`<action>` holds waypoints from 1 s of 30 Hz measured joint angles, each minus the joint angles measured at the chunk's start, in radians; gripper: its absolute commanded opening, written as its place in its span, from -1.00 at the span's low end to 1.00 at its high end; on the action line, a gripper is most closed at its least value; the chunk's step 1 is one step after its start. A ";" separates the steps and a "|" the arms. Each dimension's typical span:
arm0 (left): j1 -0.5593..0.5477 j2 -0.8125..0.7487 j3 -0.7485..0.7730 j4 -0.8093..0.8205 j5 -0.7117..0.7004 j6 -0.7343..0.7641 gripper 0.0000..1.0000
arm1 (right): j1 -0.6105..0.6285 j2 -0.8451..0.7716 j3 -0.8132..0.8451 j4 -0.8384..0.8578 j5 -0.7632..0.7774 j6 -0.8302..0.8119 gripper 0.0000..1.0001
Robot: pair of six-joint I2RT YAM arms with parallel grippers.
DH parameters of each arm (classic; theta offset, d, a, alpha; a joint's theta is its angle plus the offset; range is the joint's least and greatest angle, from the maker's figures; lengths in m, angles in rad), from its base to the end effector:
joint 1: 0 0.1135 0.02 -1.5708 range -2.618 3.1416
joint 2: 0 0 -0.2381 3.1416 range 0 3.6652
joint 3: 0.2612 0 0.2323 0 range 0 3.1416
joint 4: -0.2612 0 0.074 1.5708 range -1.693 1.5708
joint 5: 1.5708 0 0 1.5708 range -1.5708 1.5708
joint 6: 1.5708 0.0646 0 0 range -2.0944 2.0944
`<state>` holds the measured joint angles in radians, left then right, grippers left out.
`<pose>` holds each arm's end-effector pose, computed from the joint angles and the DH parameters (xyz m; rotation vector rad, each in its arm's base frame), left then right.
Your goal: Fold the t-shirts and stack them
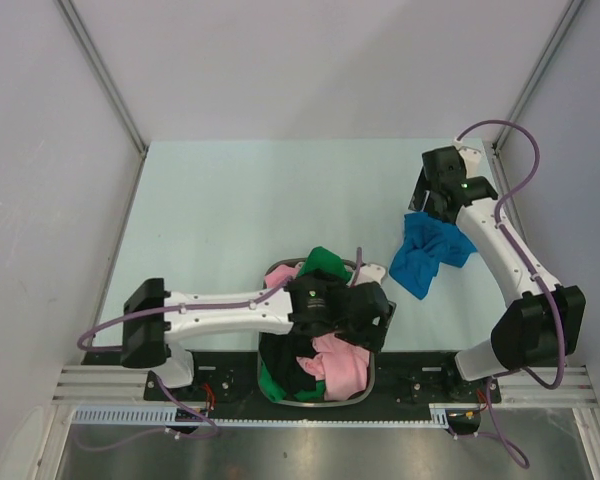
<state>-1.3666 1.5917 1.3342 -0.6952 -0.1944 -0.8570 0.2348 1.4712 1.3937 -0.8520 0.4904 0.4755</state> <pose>0.0805 -0.3274 0.2404 0.5829 2.5622 -0.6383 0.3018 0.0409 0.2879 0.4792 2.3249 -0.2818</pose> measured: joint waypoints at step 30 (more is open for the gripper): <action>0.053 0.208 -0.089 0.124 0.162 -0.235 -1.00 | 0.051 -0.122 -0.219 0.074 -0.038 0.000 0.99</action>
<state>-1.3136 1.8000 1.2449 -0.5709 -0.0322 -1.0920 0.2855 1.3495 1.1751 -0.7776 0.4522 0.4751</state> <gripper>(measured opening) 0.069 0.994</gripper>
